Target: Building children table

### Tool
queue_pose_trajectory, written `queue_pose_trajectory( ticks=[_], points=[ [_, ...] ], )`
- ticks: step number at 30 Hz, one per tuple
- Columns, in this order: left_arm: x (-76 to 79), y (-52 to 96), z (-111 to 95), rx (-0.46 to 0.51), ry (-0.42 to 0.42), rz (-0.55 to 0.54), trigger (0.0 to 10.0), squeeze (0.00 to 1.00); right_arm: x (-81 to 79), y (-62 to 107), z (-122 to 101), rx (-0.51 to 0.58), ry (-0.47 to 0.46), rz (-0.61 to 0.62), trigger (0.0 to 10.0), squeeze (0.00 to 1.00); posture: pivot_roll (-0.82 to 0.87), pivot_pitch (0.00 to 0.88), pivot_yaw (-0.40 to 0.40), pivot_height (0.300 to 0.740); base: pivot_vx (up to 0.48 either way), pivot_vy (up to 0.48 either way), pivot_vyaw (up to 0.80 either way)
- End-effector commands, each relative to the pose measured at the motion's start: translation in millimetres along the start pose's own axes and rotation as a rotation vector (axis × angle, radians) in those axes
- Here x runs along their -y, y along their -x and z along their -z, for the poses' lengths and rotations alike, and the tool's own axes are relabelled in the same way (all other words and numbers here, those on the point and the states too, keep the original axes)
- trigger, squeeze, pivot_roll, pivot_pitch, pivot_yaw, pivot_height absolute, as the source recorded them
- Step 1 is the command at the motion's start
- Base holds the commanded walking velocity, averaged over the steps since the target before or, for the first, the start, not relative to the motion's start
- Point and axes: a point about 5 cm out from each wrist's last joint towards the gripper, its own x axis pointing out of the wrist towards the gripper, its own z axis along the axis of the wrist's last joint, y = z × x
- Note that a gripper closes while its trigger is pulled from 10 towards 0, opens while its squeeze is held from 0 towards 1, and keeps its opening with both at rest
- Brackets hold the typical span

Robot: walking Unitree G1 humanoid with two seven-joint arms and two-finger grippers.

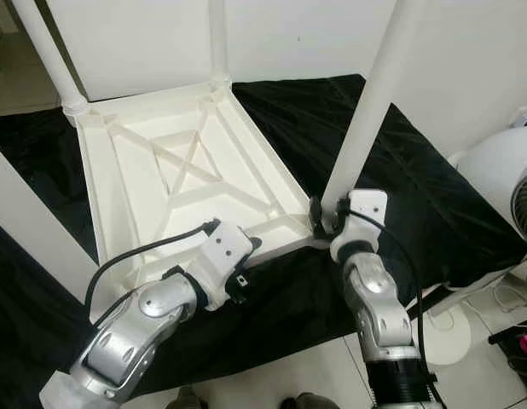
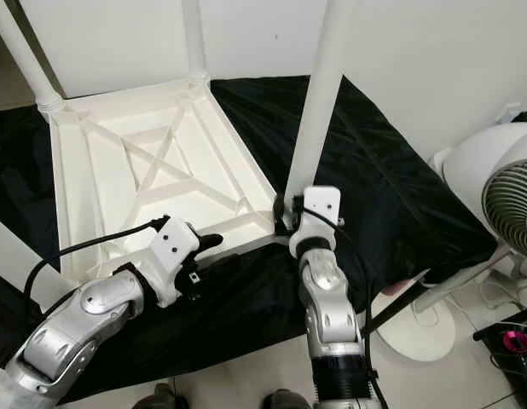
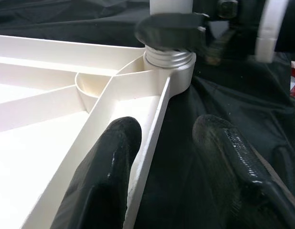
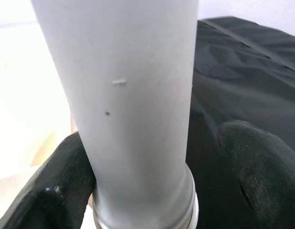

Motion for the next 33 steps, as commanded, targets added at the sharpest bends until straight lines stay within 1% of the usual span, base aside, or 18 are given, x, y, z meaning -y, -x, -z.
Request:
queue_pose_trajectory(
  ticks=[1,4,5,7,8,9,10,12,13,14,16,17,20,27,28,29,30,33],
  points=[
    [2.9,2.2,-2.2,-0.001,-0.003,0.073,10.0,0.00,9.0,3.0,-1.8,0.025,0.006,-0.029,10.0,0.00,-0.07,0.060,-0.001,0.740,0.000,0.000,0.00],
    [5.2,2.5,-2.7,-0.003,-0.003,0.082,10.0,0.00,19.2,4.3,-4.6,0.056,0.019,-0.129,10.0,0.00,-0.08,0.047,0.013,0.740,0.000,0.000,0.00],
    [5.2,2.5,-2.7,-0.003,-0.003,0.082,10.0,0.00,19.2,4.3,-4.6,0.056,0.019,-0.129,10.0,0.00,-0.08,0.047,0.013,0.740,0.000,0.000,0.00],
    [7.6,2.0,-3.5,0.000,-0.006,0.098,10.0,0.00,26.4,1.6,-9.9,0.072,0.049,-0.236,10.0,0.00,-0.07,0.048,0.015,0.740,0.000,0.000,0.00],
    [7.6,2.0,-3.5,0.000,-0.006,0.098,10.0,0.00,26.4,1.6,-9.9,0.072,0.049,-0.236,10.0,0.00,-0.07,0.048,0.015,0.740,0.000,0.000,0.00],
    [6.8,1.5,-3.8,0.001,-0.006,0.097,10.0,0.00,28.2,-0.4,-11.3,0.065,0.062,-0.342,10.0,0.00,-0.07,0.039,0.023,0.740,0.000,0.000,0.00],
    [6.2,1.2,-3.9,0.001,-0.007,0.095,10.0,0.00,28.9,-1.9,-11.2,0.058,0.078,-0.383,10.0,0.00,-0.07,0.039,0.023,0.740,0.000,0.000,0.00],
    [5.0,0.8,-4.7,0.002,-0.009,0.094,10.0,0.00,28.2,-5.7,-10.7,0.041,0.100,-0.450,10.0,0.00,-0.07,0.040,0.029,0.740,0.000,0.000,0.00],
    [5.0,0.8,-4.7,0.002,-0.009,0.094,10.0,0.00,28.2,-5.7,-10.7,0.041,0.100,-0.450,10.0,0.00,-0.07,0.040,0.029,0.740,0.000,0.000,0.00],
    [4.4,0.5,-5.0,0.003,-0.009,0.094,10.0,0.00,27.5,-7.8,-10.5,0.032,0.107,-0.481,10.0,0.00,-0.07,0.038,0.031,0.740,0.000,0.000,0.00],
    [3.5,0.3,-6.3,0.005,-0.013,0.100,10.0,0.00,23.0,-18.1,-11.8,0.016,0.156,-0.569,10.0,0.00,-0.07,0.036,0.038,0.740,0.000,0.000,0.00],
    [3.5,0.3,-6.3,0.005,-0.013,0.100,10.0,0.00,23.0,-18.1,-11.8,0.016,0.156,-0.569,10.0,0.00,-0.07,0.036,0.038,0.740,0.000,0.000,0.00],
    [2.8,0.6,-8.5,0.006,-0.021,0.109,10.0,0.00,20.8,-33.6,-14.2,-0.003,0.221,-0.661,10.0,0.00,-0.06,0.035,0.032,0.740,0.000,0.000,0.00],
    [4.0,2.3,-9.4,0.010,-0.018,0.101,10.0,0.00,24.1,-38.1,-10.6,-0.034,0.241,-0.723,10.0,0.00,-0.05,0.040,0.019,0.740,0.000,0.000,0.00],
    [5.3,2.0,-9.7,0.013,-0.017,0.102,10.0,0.00,25.3,-38.4,-9.6,-0.038,0.241,-0.725,0.7,0.00,-0.05,0.039,0.016,0.740,0.000,0.000,0.00],
    [6.2,1.6,-10.0,0.015,-0.015,0.101,10.0,0.00,26.1,-38.6,-8.7,-0.043,0.238,-0.727,0.7,0.00,-0.05,0.039,0.016,0.740,0.000,0.000,0.00],
    [7.0,1.3,-10.4,0.016,-0.014,0.101,10.0,0.00,26.9,-39.0,-8.0,-0.046,0.234,-0.731,0.0,0.00,-0.04,0.041,0.011,0.740,0.000,0.000,0.00],
    [8.0,1.2,-10.6,0.018,-0.013,0.102,10.0,0.00,27.6,-38.7,-7.0,-0.051,0.231,-0.738,0.0,0.00,-0.04,0.040,0.009,0.740,0.000,0.000,0.00]
  ],
)
